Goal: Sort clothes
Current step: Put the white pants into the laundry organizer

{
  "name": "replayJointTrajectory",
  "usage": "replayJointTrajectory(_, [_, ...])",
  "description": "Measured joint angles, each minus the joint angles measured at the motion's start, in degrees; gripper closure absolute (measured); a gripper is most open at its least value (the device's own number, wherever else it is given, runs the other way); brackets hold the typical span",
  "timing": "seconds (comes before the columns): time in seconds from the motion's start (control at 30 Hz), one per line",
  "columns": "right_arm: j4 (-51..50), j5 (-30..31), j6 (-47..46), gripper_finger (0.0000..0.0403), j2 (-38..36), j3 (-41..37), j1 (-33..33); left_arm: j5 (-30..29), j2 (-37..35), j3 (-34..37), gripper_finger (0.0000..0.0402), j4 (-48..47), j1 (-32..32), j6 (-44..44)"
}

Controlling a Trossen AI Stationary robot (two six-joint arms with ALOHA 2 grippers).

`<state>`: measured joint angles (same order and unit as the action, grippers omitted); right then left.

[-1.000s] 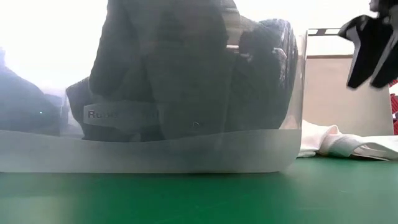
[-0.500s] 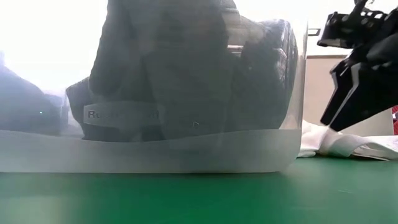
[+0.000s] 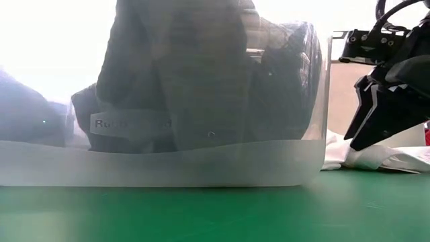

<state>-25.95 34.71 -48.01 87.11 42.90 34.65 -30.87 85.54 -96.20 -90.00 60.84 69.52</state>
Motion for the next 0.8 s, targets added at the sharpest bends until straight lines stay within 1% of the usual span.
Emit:
replayJointTrajectory(0.1, [0.0, 0.0, 0.0, 0.0199, 0.0, -0.1, 0.0, -0.1, 0.0, 0.0, 0.0138, 0.0, 0.0, 0.0])
replayJointTrajectory(0.23, [0.1, 0.0, 0.1, 0.0233, 0.0, -0.1, 0.0, -0.1, 0.0, 0.0, 0.0138, 0.0, 0.0, 0.0])
replayJointTrajectory(0.67, [0.4, -0.3, 2.9, 0.0380, 0.0, -0.1, 0.0, -0.1, 0.0, 0.0, 0.0138, 0.0, 0.0, 0.0])
replayJointTrajectory(0.8, [0.8, -0.2, 4.1, 0.0391, 0.0, -0.1, 0.1, -0.2, 0.0, 0.0, 0.0138, 0.0, 0.0, 0.0])
